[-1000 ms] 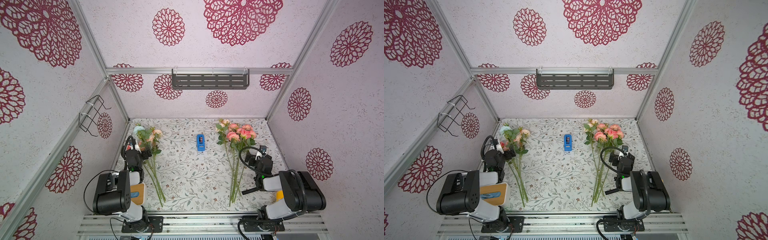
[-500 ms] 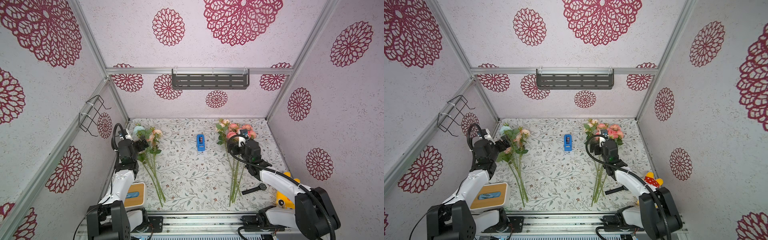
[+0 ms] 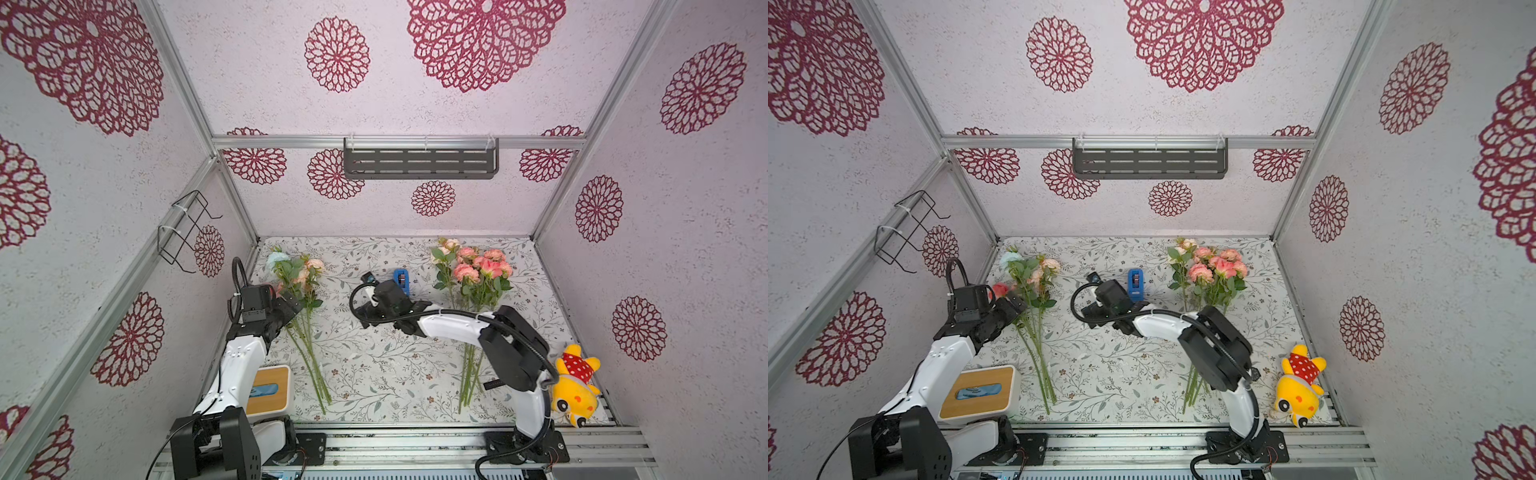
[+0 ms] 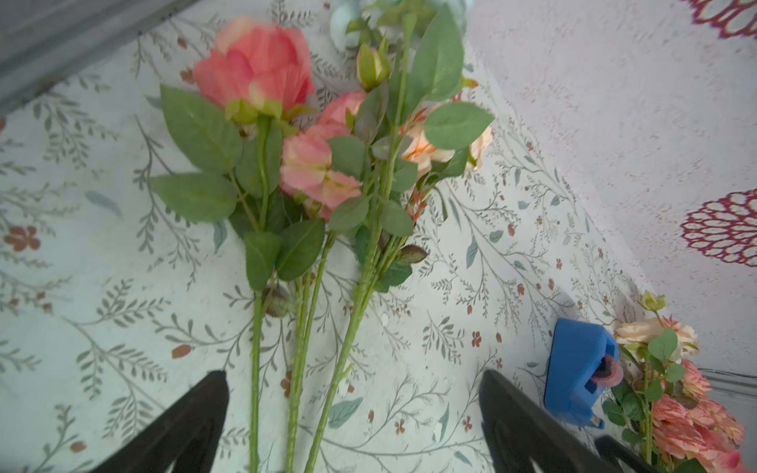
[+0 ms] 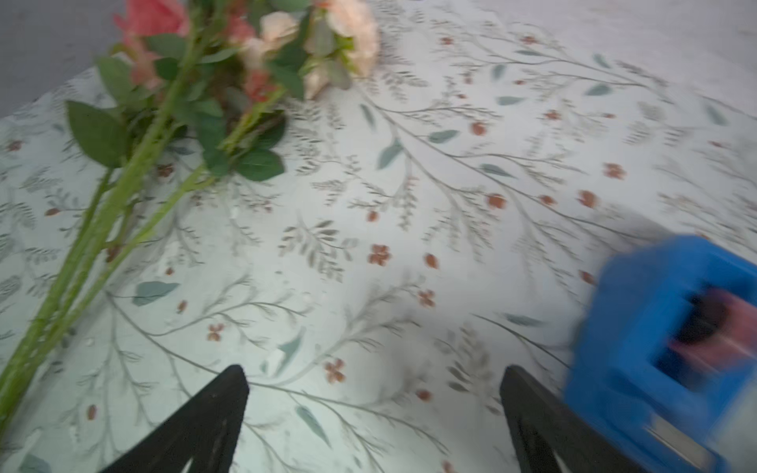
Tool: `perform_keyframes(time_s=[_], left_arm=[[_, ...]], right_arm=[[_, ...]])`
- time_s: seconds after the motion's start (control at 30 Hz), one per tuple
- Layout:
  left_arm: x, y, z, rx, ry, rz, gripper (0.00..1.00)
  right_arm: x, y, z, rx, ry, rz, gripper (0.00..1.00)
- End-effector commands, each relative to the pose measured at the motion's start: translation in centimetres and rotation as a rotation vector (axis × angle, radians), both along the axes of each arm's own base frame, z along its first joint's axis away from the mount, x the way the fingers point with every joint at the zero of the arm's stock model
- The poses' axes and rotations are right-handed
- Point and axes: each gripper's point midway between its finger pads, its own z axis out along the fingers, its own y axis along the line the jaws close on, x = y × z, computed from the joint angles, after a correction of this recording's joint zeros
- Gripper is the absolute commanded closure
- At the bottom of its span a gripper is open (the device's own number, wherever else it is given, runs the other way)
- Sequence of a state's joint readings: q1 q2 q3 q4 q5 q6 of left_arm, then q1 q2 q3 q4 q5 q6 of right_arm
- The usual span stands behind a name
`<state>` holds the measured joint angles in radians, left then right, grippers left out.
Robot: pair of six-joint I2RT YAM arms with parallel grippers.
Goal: Wrap bouquets with tape
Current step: Gather the flowers at the center of the board.
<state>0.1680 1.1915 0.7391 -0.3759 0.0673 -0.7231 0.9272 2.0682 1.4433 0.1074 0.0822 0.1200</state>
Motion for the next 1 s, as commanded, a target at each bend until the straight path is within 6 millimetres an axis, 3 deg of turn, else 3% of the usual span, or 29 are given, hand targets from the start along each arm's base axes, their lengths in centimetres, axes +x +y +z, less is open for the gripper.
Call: perform_keyframes(time_s=[0.0,0.17,0.3,0.6,0.77,0.97], left_arm=[[-1.2,0.4,-1.1,-0.024,0.080,0.022,0.01],[-1.7,1.8,-1.1,-0.028,0.096,0.044,0.02],[-1.6,2.2,-1.7,-0.060,0.105,0.055,0.06],[-0.9,1.5,-3.7,-0.152,0.132,0.039,0.09],[-0.7,1.6,-3.6,-0.150,0.119,0.043,0.10],[-1.3,1.2,-4.8,-0.175,0.156,0.045,0.13]], right_arm=[[-2.5,5.3,1.2,0.007,-0.007,0.194,0.01],[-6.1,11.4,-0.8,-0.014,0.013,0.342,0.01],[-8.2,13.2,-3.1,-0.070,0.020,0.416,0.01],[-10.6,15.2,-4.3,-0.138,-0.004,0.473,0.01],[-10.5,15.0,-6.0,-0.221,0.000,0.444,0.02],[-9.9,14.7,-3.6,-0.156,-0.024,0.415,0.04]])
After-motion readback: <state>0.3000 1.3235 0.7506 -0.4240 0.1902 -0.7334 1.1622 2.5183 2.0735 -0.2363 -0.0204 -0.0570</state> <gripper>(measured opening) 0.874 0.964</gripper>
